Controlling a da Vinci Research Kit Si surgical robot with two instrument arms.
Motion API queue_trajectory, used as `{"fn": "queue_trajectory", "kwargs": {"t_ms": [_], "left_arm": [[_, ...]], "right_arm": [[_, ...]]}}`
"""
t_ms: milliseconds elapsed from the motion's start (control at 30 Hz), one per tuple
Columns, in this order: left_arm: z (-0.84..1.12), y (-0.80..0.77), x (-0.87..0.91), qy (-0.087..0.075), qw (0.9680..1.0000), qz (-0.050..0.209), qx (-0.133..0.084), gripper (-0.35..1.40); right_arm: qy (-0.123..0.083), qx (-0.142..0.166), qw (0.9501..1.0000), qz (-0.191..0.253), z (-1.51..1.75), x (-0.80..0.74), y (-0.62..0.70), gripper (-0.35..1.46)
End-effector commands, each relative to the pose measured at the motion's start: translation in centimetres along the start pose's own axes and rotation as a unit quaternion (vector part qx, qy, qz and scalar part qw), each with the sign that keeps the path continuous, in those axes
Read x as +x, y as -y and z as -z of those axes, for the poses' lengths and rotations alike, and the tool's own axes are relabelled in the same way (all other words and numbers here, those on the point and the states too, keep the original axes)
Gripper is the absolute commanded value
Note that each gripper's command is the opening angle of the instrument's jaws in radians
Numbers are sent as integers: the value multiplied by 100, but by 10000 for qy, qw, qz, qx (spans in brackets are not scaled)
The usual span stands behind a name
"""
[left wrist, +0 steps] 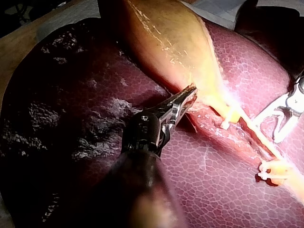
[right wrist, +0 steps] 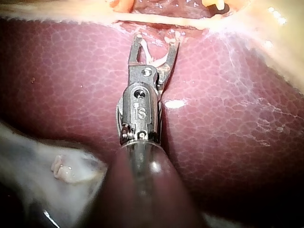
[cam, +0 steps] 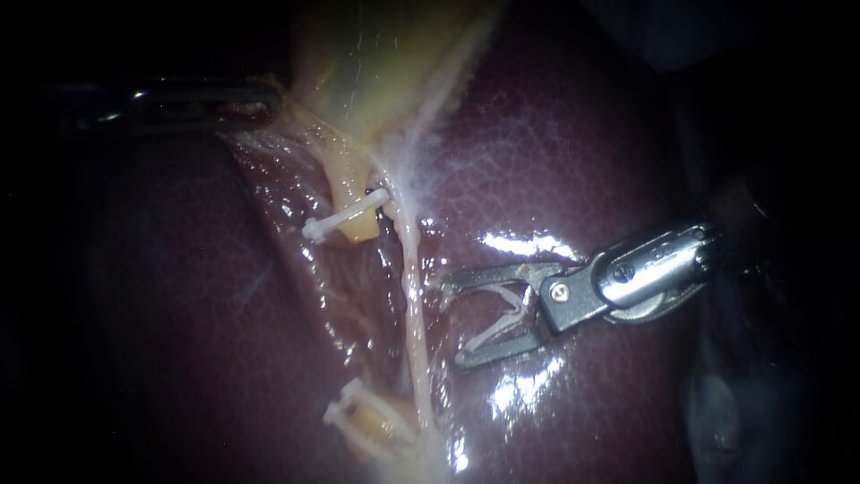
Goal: Clipping first clip right tube
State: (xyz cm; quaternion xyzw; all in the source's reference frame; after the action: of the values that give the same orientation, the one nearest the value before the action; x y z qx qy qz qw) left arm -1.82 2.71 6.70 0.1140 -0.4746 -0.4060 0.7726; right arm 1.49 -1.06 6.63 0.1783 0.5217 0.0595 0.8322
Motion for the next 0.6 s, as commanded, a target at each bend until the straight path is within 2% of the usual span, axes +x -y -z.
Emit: {"fn": "queue_trajectory", "kwargs": {"t_ms": [33, 267, 467, 600], "left_arm": [[0, 0, 0, 0, 10000, 0, 1, -35], [1, 0, 0, 0, 10000, -1, 3, -35], [1, 0, 0, 0, 10000, -1, 3, -35], [1, 0, 0, 0, 10000, -1, 3, -35]], "right_arm": [[-7, 21, 10000, -1, 0, 1, 1, 50], [-37, 151, 9998, -159, 5, 13, 7, 50], [-55, 273, 9969, -740, 13, 29, 14, 50], [-53, 350, 9916, -1241, 16, 36, 19, 49]]}}
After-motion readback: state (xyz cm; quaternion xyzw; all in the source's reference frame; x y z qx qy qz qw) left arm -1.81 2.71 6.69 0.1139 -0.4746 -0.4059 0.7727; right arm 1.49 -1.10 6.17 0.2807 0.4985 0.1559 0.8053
